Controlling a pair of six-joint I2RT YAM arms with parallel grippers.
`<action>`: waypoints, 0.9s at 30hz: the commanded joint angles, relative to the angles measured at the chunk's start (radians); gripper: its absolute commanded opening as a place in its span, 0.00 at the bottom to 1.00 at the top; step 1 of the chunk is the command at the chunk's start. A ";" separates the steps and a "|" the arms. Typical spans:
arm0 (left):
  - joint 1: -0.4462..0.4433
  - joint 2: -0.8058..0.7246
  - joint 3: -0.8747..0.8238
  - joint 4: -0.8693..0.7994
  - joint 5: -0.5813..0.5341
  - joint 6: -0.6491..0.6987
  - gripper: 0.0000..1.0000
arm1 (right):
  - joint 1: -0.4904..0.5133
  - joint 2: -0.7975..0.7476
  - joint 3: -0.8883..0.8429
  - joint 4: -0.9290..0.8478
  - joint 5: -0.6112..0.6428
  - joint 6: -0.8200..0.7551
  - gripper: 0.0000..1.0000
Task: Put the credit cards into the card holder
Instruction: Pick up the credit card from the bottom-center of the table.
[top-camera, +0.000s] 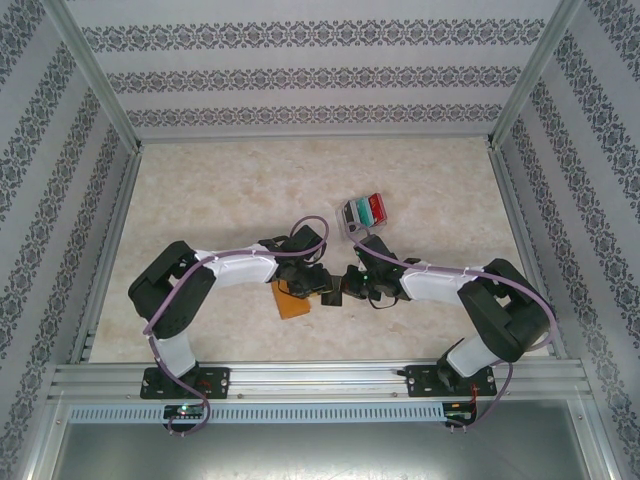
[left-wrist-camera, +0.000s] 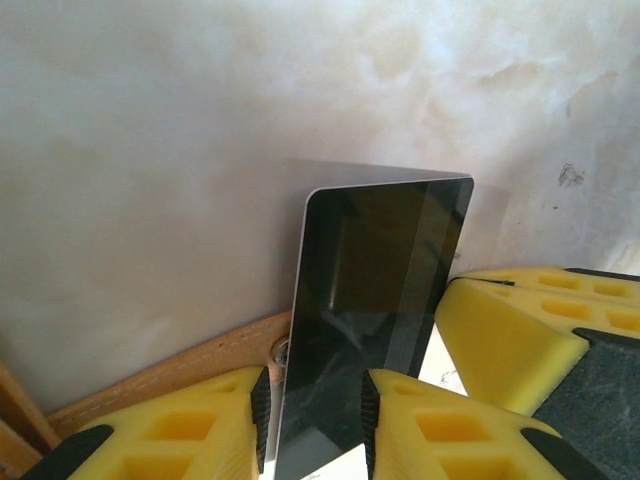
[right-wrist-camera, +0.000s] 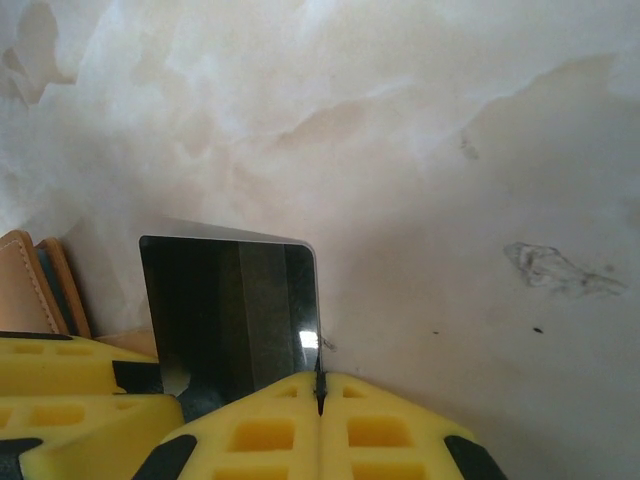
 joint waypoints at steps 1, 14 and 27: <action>0.007 0.030 -0.013 0.048 0.033 -0.014 0.32 | 0.014 0.074 0.000 0.003 0.013 0.006 0.00; 0.007 -0.015 -0.033 0.095 0.026 -0.020 0.12 | 0.019 0.078 -0.004 -0.005 0.028 0.014 0.00; 0.026 -0.149 -0.006 0.075 0.032 0.021 0.00 | -0.084 -0.245 -0.066 -0.052 0.072 0.017 0.21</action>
